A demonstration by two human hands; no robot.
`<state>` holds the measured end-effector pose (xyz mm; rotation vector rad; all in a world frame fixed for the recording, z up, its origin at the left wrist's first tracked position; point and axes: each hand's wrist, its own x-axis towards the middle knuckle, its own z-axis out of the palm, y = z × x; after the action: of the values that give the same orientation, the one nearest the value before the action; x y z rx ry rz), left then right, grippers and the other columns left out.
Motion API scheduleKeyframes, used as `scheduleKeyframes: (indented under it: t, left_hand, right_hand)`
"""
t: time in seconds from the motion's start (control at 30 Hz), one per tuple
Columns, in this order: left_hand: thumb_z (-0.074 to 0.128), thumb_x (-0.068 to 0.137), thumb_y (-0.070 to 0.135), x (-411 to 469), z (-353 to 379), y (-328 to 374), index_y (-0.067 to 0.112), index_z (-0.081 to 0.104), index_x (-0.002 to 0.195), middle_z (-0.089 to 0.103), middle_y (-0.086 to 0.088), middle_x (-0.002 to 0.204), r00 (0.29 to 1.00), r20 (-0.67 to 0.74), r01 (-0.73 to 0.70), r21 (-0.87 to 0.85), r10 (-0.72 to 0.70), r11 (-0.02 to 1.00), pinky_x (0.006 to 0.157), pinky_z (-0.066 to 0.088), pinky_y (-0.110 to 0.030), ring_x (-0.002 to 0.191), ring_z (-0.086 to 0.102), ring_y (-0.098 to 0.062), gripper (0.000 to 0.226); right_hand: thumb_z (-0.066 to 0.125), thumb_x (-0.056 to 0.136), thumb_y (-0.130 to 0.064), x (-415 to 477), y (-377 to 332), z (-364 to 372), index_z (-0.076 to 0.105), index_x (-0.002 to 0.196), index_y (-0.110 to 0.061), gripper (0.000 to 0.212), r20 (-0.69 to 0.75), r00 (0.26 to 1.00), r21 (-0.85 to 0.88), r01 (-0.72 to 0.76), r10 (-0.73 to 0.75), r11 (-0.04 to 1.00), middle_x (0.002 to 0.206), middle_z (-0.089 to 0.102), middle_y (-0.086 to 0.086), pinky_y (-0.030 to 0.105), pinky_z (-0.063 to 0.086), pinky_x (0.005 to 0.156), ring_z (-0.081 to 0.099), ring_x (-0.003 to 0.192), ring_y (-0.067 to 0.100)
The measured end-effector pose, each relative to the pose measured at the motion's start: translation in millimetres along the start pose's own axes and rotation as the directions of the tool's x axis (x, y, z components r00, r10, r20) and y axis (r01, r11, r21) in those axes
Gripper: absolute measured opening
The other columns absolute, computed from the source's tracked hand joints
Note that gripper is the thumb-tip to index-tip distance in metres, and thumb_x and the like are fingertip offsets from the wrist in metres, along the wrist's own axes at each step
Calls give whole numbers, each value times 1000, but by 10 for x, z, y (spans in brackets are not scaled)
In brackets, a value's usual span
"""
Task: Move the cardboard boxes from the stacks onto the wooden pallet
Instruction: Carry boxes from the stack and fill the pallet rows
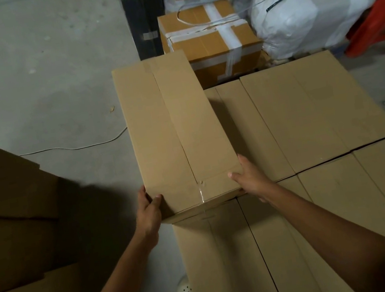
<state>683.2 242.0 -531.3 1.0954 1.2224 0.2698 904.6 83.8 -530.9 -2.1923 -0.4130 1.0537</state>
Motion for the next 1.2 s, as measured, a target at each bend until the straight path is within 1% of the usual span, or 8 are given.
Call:
scheduleKeyframes:
  t: [0.3, 0.4, 0.47, 0.6, 0.73, 0.93, 1.03, 1.2]
  left_hand:
    - [46, 106, 29, -202, 30, 312, 10, 50, 134, 59, -17, 129, 997, 40, 70, 39, -72, 997, 103, 47, -50, 115, 58, -30, 34]
    - [47, 105, 32, -474, 4, 506, 6, 45, 140, 52, -25, 140, 999, 40, -3, 110, -1, 994, 87, 50, -39, 111, 58, -31, 44]
    - [48, 105, 33, -802, 27, 738, 12, 36, 151, 44, -15, 151, 990, -18, -130, 255, 139, 958, 94, 45, -37, 128, 51, -33, 52]
    - [48, 103, 41, -1659, 49, 1124, 19, 32, 154, 38, -9, 158, 878, -26, -415, 457, 478, 787, 104, 39, -42, 138, 43, -31, 57]
    - [44, 97, 59, -2648, -22, 1248, 23, 33, 155, 32, -3, 162, 778, -43, -537, 472, 627, 699, 116, 33, -54, 146, 34, -26, 69]
    - [43, 97, 54, -4239, -252, 970, 25, 36, 154, 34, 4, 161, 629, -117, -653, 457, 768, 604, 110, 38, -28, 128, 41, 18, 65]
    - [44, 98, 53, -4797, -496, 622, 26, 38, 153, 38, 10, 158, 613, -172, -651, 443, 771, 616, 118, 36, -47, 145, 35, -3, 61]
    - [46, 97, 57, -5481, -995, 19, 26, 42, 151, 43, 13, 154, 579, -321, -619, 426, 750, 660, 115, 39, -47, 142, 42, -8, 63]
  right_hand:
    - [66, 95, -19, -272, -212, -45, 28, 157, -11, 73, -86, 992, 42, -90, 93, 995, 156, 43, 9, 41, 39, 114, 45, 139, 28]
    - [65, 96, -24, -571, -375, -170, 33, 156, -14, 69, -84, 996, 58, -39, 44, 998, 155, 44, 11, 42, 41, 112, 46, 138, 28]
    - [65, 96, -27, -852, -530, -302, 34, 155, -18, 67, -97, 995, 61, 35, -29, 998, 155, 45, 11, 43, 42, 110, 48, 137, 28]
    - [66, 97, -29, -1678, -835, -627, 38, 154, -23, 64, -145, 966, 166, 236, -213, 957, 153, 47, 6, 35, 47, 100, 53, 130, 19]
    - [68, 93, -37, -2737, -889, -946, 44, 150, -25, 63, -190, 904, 338, 427, -383, 839, 150, 51, 3, 46, 50, 106, 56, 126, 11]
    - [68, 79, -54, -4139, -738, -998, 48, 146, -26, 75, -197, 810, 409, 579, -552, 705, 145, 54, -7, 25, 51, 98, 56, 127, 6]
    - [67, 85, -39, -4644, -647, -776, 48, 142, -27, 61, -161, 774, 420, 615, -613, 667, 145, 54, -6, 12, 49, 90, 55, 128, 7]
    - [64, 80, -54, -5319, -550, -179, 51, 136, -39, 59, -40, 719, 418, 643, -694, 642, 141, 56, -17, 18, 51, 92, 56, 126, 1]
